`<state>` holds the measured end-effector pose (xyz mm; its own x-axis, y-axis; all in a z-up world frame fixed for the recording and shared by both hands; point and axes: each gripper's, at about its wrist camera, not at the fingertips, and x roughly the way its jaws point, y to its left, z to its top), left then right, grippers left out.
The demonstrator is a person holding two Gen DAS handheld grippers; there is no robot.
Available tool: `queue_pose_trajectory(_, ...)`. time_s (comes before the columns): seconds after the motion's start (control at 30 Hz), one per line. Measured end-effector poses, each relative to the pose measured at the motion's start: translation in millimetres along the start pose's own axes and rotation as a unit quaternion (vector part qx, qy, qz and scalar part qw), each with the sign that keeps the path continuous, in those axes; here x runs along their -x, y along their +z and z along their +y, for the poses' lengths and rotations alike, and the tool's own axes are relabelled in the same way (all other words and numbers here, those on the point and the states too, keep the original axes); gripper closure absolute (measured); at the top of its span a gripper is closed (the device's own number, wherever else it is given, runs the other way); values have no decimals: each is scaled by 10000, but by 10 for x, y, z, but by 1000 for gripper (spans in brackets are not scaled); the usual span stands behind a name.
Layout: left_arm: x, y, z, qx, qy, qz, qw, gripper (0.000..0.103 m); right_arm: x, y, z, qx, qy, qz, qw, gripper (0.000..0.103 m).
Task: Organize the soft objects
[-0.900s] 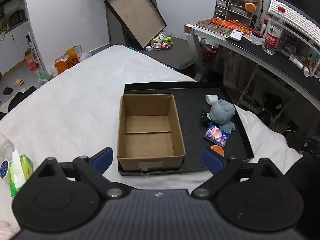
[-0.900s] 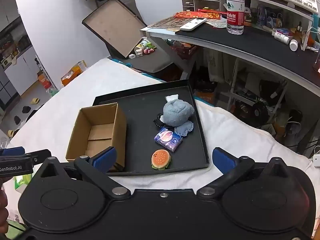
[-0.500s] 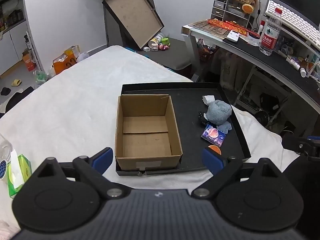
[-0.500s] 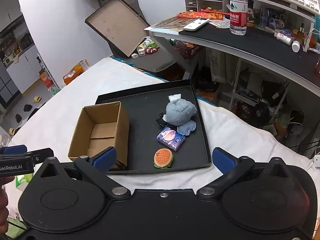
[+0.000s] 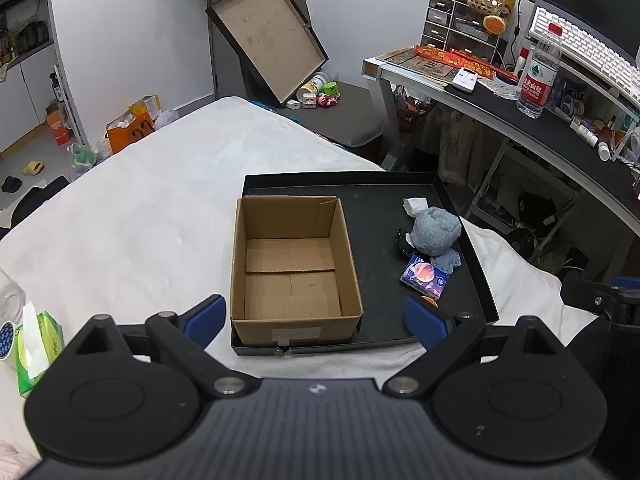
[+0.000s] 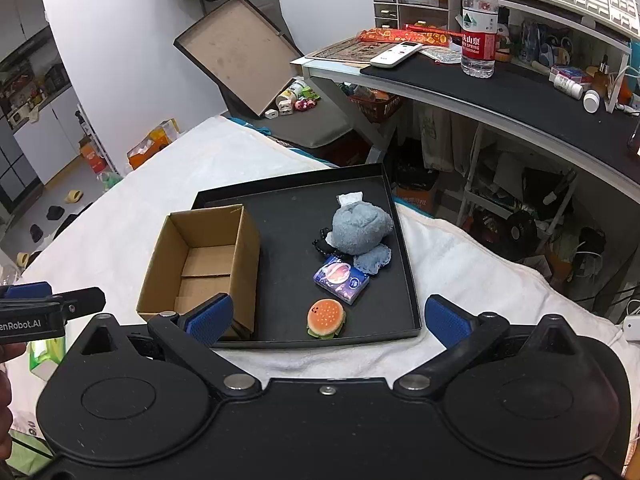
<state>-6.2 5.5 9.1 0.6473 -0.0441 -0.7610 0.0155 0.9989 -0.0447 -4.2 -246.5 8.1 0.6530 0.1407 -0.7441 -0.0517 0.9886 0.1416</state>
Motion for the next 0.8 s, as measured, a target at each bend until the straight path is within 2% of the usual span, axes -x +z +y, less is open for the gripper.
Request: queue_pose_trajectory(0.8, 81, -3, -30, -81, -58, -57, 9999, 8, 78, 0, 51, 85, 52, -25, 9999, 0)
